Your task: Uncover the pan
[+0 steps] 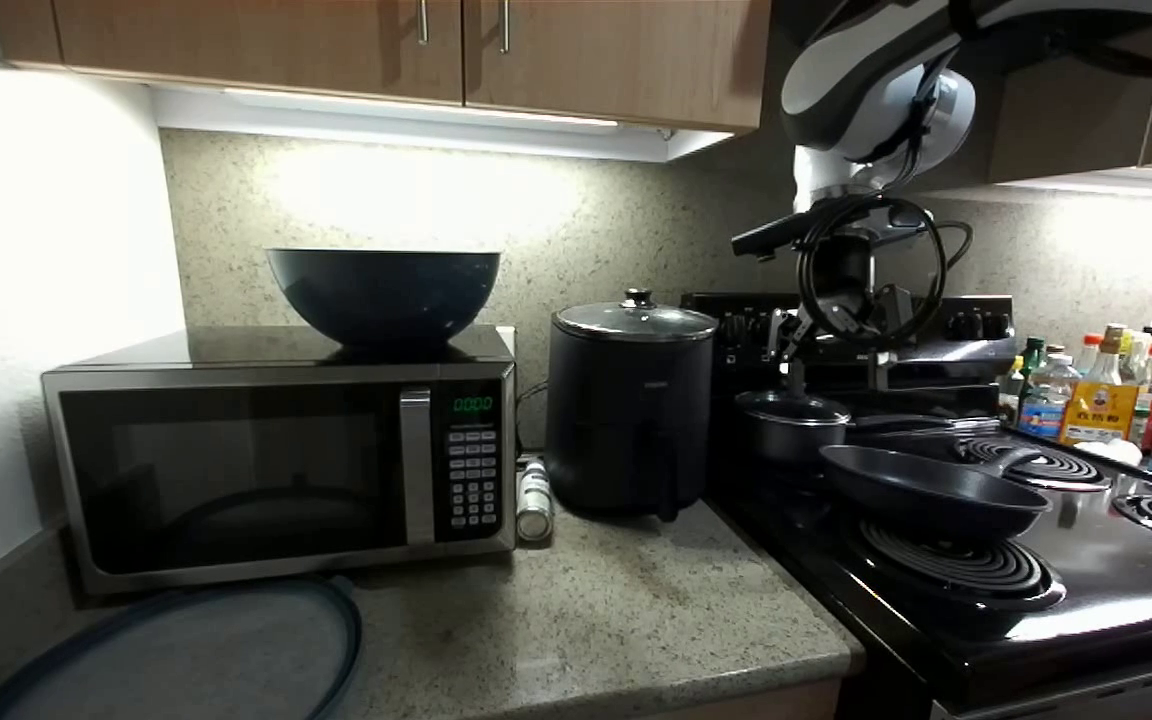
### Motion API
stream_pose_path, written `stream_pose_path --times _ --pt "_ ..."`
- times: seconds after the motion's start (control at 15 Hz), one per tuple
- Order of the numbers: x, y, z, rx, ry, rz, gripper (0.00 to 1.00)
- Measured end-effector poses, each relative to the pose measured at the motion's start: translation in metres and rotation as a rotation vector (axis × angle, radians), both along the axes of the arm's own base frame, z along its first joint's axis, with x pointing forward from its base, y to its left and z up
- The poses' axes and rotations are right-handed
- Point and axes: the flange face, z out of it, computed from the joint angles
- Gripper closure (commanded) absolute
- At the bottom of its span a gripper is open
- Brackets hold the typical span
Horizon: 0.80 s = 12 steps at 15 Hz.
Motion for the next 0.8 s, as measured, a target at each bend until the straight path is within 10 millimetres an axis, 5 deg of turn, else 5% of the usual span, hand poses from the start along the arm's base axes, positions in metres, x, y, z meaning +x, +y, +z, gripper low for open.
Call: stream_pose_path --times 0.47,0.8 --pt "-0.005 -0.004 -0.006 0.002 0.007 -0.01 0.0" --pt "-0.007 -0.037 -0.065 0.01 0.072 -0.036 0.0"
